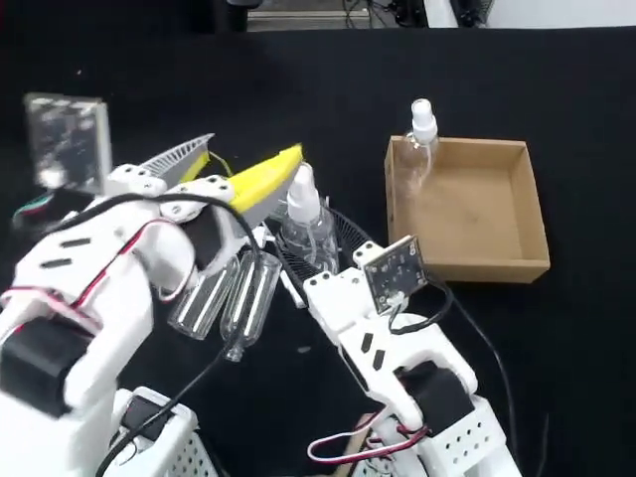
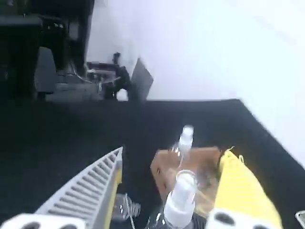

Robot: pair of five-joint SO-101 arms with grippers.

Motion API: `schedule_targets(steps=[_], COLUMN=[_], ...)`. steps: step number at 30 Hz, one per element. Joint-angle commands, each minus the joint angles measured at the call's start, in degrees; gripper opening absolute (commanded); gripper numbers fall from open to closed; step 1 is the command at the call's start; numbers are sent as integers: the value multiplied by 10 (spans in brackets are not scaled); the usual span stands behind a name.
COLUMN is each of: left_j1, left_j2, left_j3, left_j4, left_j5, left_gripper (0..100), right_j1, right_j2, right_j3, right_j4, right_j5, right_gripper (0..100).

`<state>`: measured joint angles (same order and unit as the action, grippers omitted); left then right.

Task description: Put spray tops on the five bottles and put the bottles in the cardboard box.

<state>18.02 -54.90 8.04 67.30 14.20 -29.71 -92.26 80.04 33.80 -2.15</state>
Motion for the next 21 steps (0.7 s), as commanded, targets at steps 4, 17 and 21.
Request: schedule_targets(steps=[4,17,21], left_j1=[-123,-249,-249], left_j2=[-8,-14,-14], left_j3=[-25,411,512], left_j4=[34,-145,-251], left_j5=[-5,-142,-80], left_gripper=[300,300,300], right_j1=[5,333,452], right_j2=[-12,10,88], right_j3=[-33,-249,-304], right_j4=[54,224,238], right_j5=[0,100,149], right_gripper=[11,11,11])
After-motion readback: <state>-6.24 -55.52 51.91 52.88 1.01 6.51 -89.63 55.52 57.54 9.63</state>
